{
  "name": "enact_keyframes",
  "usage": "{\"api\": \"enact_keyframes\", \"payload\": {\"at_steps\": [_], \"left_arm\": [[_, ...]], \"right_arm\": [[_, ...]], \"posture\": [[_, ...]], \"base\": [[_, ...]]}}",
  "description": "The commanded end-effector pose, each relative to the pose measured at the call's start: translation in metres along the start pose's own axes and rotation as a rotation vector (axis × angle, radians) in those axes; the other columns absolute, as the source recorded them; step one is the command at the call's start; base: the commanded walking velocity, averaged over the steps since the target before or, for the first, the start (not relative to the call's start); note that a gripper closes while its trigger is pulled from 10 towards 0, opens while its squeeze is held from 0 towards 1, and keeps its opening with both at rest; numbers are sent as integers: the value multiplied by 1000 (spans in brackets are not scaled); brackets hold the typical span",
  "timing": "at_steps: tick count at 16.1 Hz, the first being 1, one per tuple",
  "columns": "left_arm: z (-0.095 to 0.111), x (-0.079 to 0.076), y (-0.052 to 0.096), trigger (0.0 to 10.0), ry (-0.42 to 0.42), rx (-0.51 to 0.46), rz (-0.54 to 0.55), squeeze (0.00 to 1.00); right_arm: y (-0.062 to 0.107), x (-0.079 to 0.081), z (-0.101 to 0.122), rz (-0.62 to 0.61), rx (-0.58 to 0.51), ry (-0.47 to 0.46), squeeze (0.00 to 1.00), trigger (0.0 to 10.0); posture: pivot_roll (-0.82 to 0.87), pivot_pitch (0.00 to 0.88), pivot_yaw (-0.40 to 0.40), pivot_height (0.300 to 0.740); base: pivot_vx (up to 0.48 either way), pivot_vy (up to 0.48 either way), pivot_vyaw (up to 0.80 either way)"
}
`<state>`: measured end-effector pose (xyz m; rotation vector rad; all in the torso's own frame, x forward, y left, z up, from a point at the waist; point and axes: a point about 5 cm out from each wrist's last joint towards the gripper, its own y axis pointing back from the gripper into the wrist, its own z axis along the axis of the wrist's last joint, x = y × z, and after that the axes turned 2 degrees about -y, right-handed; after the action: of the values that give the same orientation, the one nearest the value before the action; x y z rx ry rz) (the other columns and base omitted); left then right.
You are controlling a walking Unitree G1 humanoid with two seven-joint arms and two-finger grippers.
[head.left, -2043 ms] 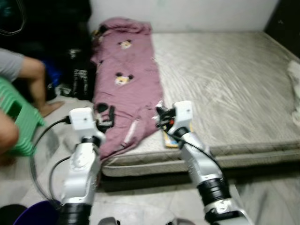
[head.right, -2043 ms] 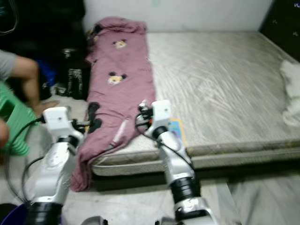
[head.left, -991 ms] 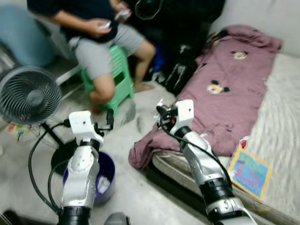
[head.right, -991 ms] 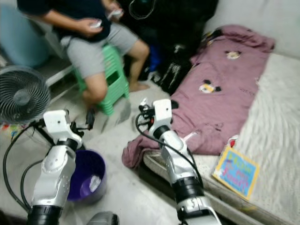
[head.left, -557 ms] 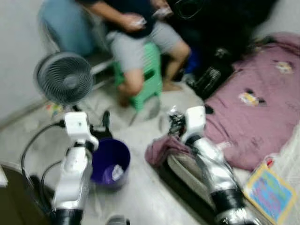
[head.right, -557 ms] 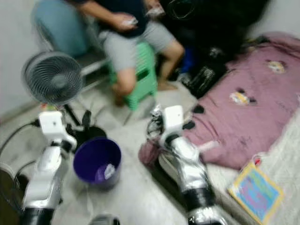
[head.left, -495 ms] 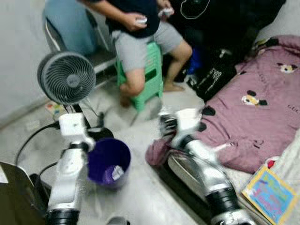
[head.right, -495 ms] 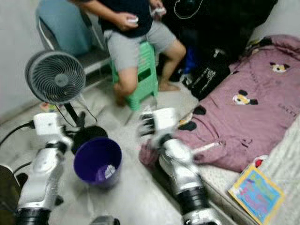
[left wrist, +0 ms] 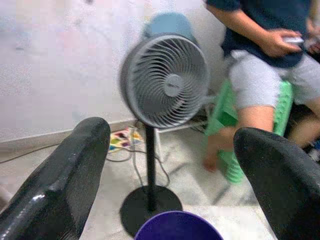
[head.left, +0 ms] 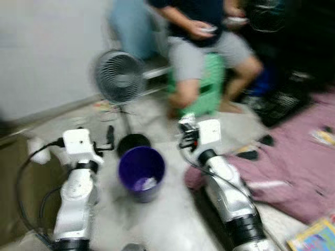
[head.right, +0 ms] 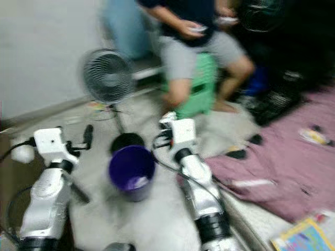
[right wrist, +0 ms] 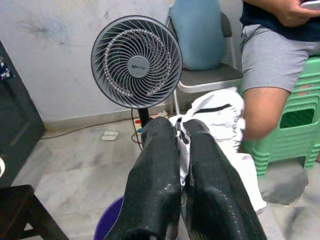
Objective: Clean up the room
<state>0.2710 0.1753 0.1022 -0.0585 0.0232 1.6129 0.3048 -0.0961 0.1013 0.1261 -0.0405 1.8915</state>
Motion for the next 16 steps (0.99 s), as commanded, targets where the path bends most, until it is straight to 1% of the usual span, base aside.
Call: {"api": "enact_keyframes", "payload": {"at_steps": [1,3,5,6,7,8,9,11,13,16], "left_arm": [[3,-2,-2,10000,-19,-3,-4,0],[3,-3,-2,10000,-17,-3,-7,0],[4,-2,-1,10000,-16,-2,-7,0],[4,-2,-1,10000,-6,-3,-10,0],[4,-4,-1,10000,3,-7,-15,0],[5,-5,-2,10000,4,-8,-16,0],[6,-5,-3,10000,5,-9,-17,0],[6,-6,-4,10000,7,-10,-21,0],[6,-8,-4,10000,10,-6,-30,0],[6,-8,-5,10000,15,-6,-34,0]], "right_arm": [[-7,-4,8,-46,-30,-15,0,10000],[-10,-4,8,-56,-25,-19,0,10000],[-15,-4,6,-70,11,36,0,10000],[-16,-2,6,-64,3,62,0,10000],[-18,6,8,-7,-37,-30,0,10000],[-19,8,7,7,-31,4,0,10000],[-20,7,8,6,-30,72,0,10000],[-19,6,9,-13,-16,9,0,10000],[-19,6,10,-2,-41,8,0,10000],[-19,8,10,0,-41,-6,0,10000]], "posture": [[-81,0,13,740],[-78,0,15,740],[-75,0,13,740],[-74,0,10,740],[-76,0,9,740],[-77,0,8,740],[-77,0,8,740],[-83,0,9,740],[-84,0,9,740],[-83,0,8,740]], "base": [[0,0,656],[0,0,228],[0,0,0],[0,0,0],[0,0,0],[0,0,0],[0,0,0],[0,0,0],[0,0,800],[0,0,800]]}}
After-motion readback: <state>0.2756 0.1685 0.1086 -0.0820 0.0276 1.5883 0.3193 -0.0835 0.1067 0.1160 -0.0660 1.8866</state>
